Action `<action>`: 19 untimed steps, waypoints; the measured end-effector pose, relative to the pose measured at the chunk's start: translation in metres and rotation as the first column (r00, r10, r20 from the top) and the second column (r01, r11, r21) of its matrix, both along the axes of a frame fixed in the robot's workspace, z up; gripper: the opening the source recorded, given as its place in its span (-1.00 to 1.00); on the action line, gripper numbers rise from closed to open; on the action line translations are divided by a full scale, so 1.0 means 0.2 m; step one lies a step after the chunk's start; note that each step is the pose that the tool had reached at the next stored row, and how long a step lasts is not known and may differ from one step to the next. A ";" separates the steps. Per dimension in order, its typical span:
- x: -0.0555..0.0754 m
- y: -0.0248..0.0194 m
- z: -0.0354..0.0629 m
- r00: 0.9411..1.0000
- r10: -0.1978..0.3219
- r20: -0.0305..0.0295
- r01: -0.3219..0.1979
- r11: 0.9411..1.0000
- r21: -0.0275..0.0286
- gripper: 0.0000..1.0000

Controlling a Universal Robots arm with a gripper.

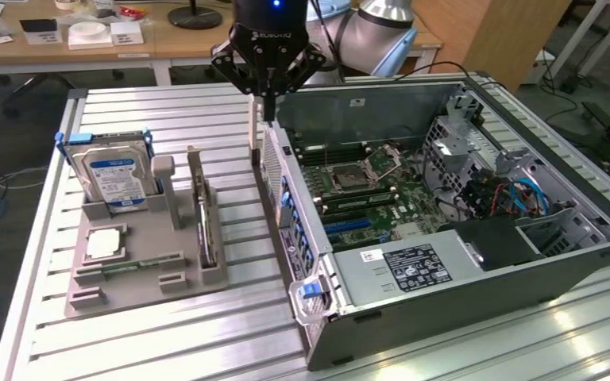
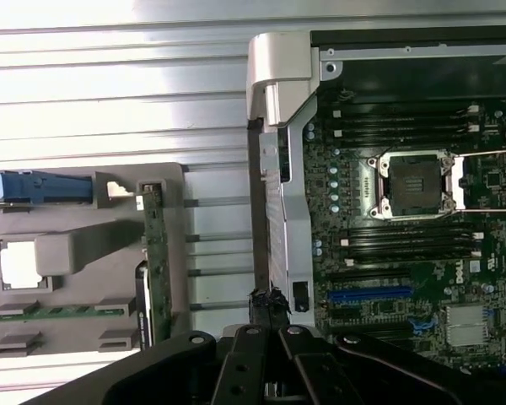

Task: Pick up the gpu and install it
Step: 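Reach for the gpu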

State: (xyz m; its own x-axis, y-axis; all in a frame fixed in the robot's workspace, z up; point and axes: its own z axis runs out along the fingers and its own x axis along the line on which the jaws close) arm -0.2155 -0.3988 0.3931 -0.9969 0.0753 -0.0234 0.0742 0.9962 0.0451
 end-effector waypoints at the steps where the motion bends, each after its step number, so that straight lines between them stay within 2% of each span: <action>1: -0.01 0.000 0.000 1.000 0.000 0.000 0.000 1.000 0.000 -0.79; 19: -0.11 0.000 0.000 1.000 0.000 0.000 0.000 1.000 0.000 -0.79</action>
